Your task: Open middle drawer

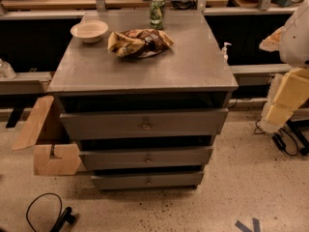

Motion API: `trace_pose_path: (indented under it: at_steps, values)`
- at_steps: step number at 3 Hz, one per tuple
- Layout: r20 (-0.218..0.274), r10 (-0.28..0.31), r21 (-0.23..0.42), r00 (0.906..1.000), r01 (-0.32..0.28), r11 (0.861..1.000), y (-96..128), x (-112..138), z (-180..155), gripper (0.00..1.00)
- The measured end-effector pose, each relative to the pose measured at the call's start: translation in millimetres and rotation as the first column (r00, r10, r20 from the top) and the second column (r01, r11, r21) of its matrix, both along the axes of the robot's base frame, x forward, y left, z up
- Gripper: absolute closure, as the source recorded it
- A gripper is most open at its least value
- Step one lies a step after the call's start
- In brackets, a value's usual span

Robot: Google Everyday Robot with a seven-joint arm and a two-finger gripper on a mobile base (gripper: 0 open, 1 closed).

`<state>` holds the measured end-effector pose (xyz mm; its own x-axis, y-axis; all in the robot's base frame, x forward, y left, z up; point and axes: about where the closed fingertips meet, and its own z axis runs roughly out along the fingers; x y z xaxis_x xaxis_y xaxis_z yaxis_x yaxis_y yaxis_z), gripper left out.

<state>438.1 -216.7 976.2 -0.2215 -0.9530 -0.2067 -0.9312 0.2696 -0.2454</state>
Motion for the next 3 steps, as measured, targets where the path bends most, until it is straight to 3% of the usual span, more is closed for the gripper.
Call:
trace_pose_path:
  at_steps: [1,2,3]
  values:
    - [0.0,0.0,0.0,1.0,0.0,1.0,0,0,0,0.0]
    - [0.021,-0.001,0.052,0.9998,0.0,0.999,2,0,-11,0.0]
    - [0.029,-0.016,0.138,0.9995,0.011,0.99,13,-3,-49,0.0]
